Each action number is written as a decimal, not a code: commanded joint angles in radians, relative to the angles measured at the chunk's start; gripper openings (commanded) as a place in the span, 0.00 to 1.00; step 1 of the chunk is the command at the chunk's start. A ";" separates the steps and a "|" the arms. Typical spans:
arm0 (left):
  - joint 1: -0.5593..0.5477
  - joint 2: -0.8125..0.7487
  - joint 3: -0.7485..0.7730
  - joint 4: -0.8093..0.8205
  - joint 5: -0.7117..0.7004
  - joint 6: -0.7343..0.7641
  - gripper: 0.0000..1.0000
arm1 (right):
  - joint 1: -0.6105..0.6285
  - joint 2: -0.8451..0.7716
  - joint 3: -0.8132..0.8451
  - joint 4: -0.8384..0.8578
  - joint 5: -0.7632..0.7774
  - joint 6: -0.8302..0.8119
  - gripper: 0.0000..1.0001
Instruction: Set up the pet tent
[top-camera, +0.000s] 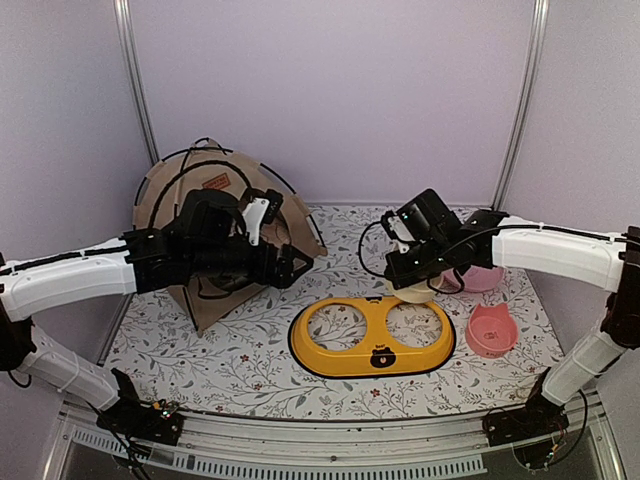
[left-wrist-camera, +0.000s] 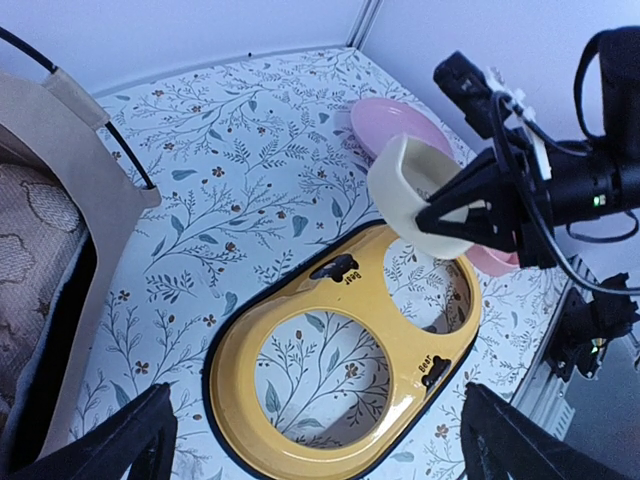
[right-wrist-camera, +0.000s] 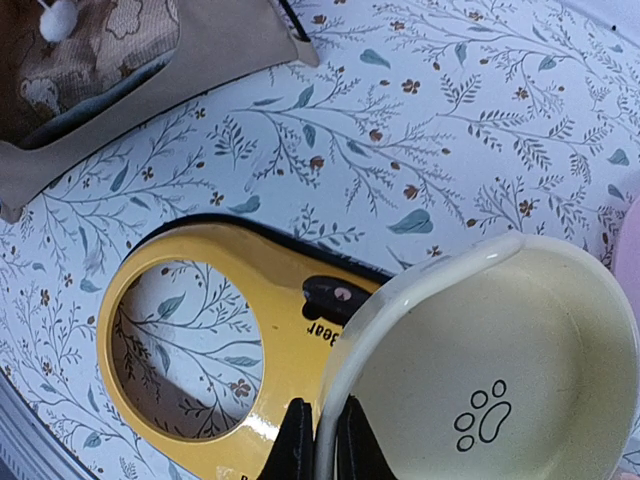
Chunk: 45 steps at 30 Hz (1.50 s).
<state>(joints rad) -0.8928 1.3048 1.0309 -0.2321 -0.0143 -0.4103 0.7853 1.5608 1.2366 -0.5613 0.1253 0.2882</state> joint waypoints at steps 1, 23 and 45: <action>0.021 0.014 -0.008 0.042 0.012 0.022 0.99 | 0.052 -0.077 -0.066 0.001 0.054 0.123 0.00; 0.027 0.060 -0.009 0.067 0.052 0.020 0.99 | 0.150 0.054 -0.170 0.011 0.137 0.298 0.00; 0.028 0.087 -0.005 0.075 0.072 0.019 0.99 | 0.159 -0.022 -0.208 0.057 0.118 0.329 0.48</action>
<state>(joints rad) -0.8803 1.3808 1.0309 -0.1768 0.0452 -0.3935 0.9363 1.6051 1.0344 -0.5175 0.2276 0.6106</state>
